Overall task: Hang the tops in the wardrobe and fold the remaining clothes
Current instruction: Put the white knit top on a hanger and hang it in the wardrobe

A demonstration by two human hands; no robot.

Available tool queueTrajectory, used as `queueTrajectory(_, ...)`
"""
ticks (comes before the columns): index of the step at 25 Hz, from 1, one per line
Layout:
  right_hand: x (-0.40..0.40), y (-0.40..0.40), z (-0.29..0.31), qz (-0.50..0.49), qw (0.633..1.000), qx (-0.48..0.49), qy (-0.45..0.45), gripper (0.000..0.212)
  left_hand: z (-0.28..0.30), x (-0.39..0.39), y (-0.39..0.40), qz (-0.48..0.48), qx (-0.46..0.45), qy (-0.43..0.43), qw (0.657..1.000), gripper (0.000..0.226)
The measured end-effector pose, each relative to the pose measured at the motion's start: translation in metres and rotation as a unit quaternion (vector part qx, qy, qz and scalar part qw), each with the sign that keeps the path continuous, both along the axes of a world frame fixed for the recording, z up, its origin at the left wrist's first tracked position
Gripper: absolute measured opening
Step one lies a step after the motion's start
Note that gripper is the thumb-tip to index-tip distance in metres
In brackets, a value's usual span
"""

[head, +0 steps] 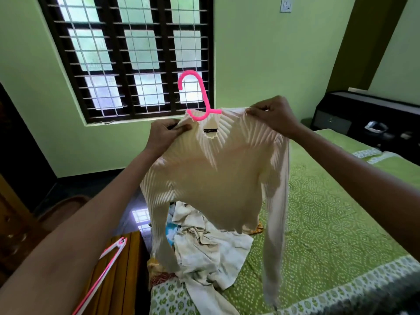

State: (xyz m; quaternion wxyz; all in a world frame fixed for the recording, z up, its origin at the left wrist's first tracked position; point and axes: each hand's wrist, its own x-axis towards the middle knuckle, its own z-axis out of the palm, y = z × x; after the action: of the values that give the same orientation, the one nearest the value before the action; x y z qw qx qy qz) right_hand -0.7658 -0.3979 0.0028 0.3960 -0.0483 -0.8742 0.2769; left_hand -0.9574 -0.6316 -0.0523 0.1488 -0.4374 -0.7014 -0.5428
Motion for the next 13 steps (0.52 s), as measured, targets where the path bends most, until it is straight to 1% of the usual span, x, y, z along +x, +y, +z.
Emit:
queueTrajectory(3, 0.0, 0.006, 0.008, -0.042, 0.999, -0.01, 0.031, 0.022, 0.008, -0.005, -0.001, -0.003, -0.019, 0.039, 0.999, 0.017)
queueTrajectory(4, 0.0, 0.01, 0.008, -0.059, 0.998, -0.016, 0.028, 0.024, 0.009, -0.009, 0.0, -0.004, -0.026, 0.058, 0.998, 0.013)
queueTrajectory(6, 0.002, 0.017, 0.008, -0.073, 0.997, -0.019, 0.008, 0.026, 0.011, -0.016, 0.001, -0.013, -0.031, 0.07, 0.997, 0.021)
queueTrajectory(8, 0.006, 0.023, 0.005, -0.086, 0.996, -0.015, 0.001, 0.024, 0.014, -0.022, 0.002, -0.016, -0.037, 0.089, 0.995, 0.03)
queueTrajectory(11, 0.009, 0.029, -0.003, -0.104, 0.993, -0.051, 0.018, 0.024, 0.023, -0.018, 0.003, -0.035, -0.049, 0.131, 0.99, 0.028)
queueTrajectory(13, 0.004, 0.017, -0.009, -0.083, 0.996, -0.035, -0.015, 0.023, 0.026, -0.017, 0.005, -0.044, -0.041, 0.149, 0.987, 0.028)
